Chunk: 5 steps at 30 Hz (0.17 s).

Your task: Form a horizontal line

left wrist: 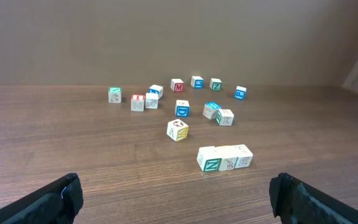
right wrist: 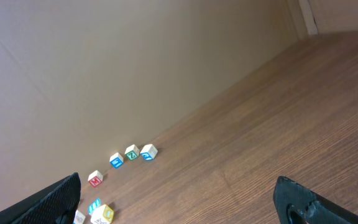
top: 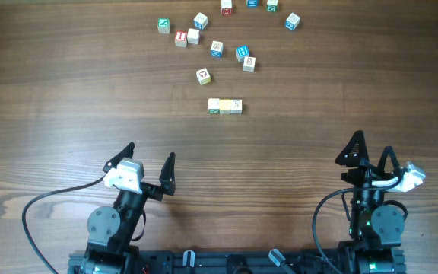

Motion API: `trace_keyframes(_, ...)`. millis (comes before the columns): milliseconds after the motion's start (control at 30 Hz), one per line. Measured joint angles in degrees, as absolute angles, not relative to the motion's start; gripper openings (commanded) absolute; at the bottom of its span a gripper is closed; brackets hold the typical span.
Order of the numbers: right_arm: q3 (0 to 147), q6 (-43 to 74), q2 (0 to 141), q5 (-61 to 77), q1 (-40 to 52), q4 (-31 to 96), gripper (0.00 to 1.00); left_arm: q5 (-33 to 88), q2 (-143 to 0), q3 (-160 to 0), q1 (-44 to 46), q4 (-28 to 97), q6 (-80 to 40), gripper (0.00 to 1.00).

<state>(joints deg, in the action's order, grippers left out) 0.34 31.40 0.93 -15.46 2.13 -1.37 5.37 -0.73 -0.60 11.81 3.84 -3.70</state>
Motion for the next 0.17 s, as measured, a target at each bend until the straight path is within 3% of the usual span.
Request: trace_keyframes(167,0.3,31.4,0.9,-15.5,2.1,-1.4,1.00,5.4,-0.7,-0.6,11.8,3.8,-3.7,1.00)
